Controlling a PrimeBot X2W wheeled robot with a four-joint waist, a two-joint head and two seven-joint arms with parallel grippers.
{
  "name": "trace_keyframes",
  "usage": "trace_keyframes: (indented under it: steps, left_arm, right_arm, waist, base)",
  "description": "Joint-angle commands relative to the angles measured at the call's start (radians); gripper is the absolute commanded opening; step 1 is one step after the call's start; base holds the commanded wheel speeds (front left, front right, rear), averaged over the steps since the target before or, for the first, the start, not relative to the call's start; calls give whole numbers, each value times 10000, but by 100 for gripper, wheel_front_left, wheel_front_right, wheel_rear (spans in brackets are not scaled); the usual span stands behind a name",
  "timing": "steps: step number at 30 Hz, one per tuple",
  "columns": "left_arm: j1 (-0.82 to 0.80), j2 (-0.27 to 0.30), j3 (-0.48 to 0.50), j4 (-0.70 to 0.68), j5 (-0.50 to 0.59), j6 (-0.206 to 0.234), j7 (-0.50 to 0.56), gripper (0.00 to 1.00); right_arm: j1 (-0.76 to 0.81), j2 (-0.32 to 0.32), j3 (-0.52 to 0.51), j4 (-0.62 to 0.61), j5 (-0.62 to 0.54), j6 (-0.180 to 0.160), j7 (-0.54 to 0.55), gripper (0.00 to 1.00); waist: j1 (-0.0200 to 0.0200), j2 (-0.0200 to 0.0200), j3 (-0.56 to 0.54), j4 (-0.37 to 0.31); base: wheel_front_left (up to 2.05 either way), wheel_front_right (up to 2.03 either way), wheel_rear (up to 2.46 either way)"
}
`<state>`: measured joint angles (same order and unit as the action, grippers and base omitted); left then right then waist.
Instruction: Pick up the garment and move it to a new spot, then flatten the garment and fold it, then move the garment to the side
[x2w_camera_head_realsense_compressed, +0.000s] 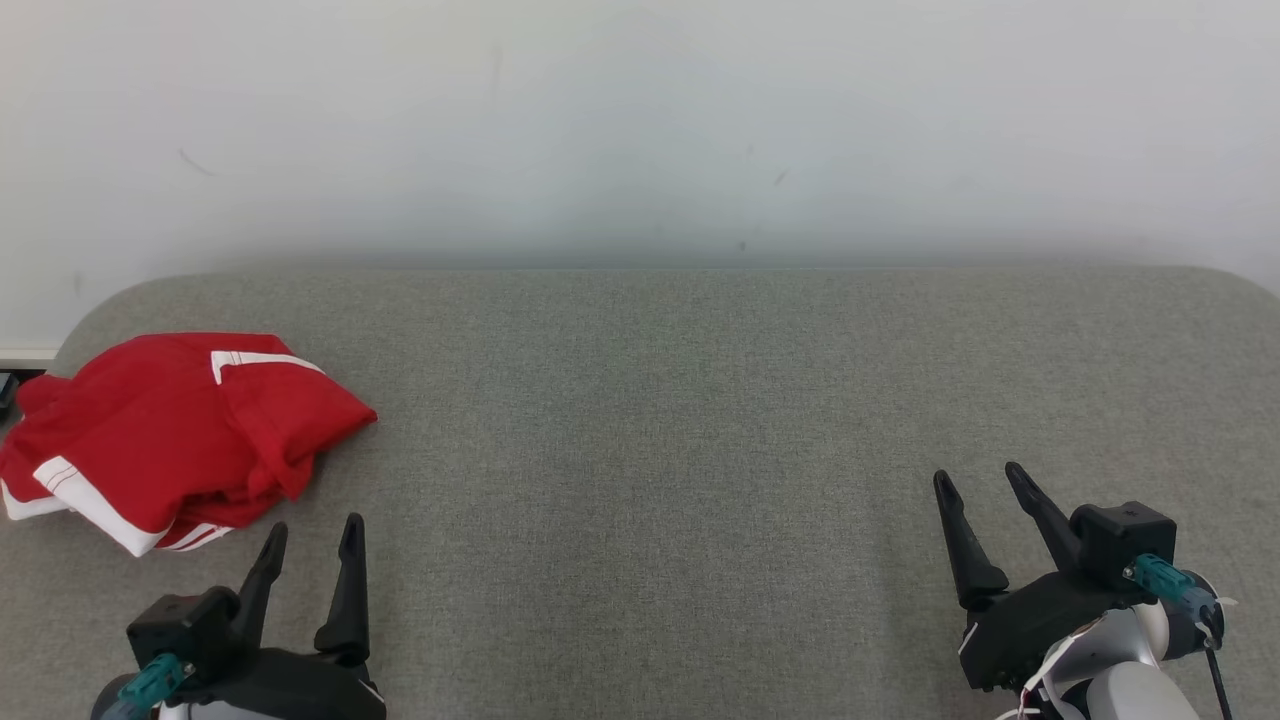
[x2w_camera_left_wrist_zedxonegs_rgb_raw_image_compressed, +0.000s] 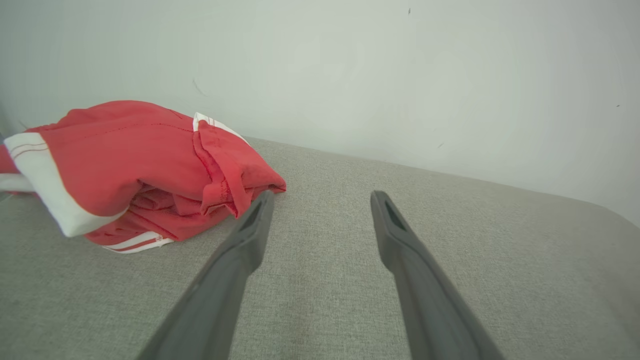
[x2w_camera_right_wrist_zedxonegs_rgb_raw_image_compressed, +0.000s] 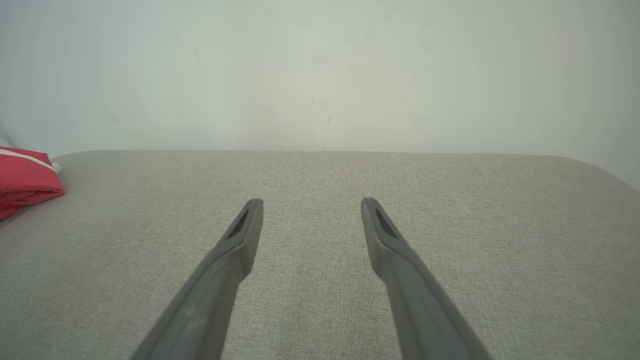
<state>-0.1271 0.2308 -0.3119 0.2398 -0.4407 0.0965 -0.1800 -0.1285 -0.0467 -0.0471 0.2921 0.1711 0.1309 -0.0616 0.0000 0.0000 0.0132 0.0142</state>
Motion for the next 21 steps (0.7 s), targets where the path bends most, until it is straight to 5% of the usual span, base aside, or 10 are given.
trace_keyframes:
  steps: [1, 12, 21]
  left_arm:
    - [-9, 38, 13, -41, -36, 43, 12, 100]
    - [-20, 105, -74, -43, -70, 84, 107, 100]
    - [-45, 172, -134, -39, -65, 186, 187, 100]
  right_arm:
    - [-79, -68, -9, 19, 39, -3, -34, 100]
    - [-36, -62, -10, 30, 85, -3, -76, 100]
    - [59, -59, 59, 83, 194, -3, -111, 100]
  waist:
    - [0, 0, 0, -2]
    - [0, 0, -39, 160]
    - [0, 0, -126, 1170]
  base:
    - [0, 0, 0]
    - [0, 0, 0]
    - [0, 0, 0]
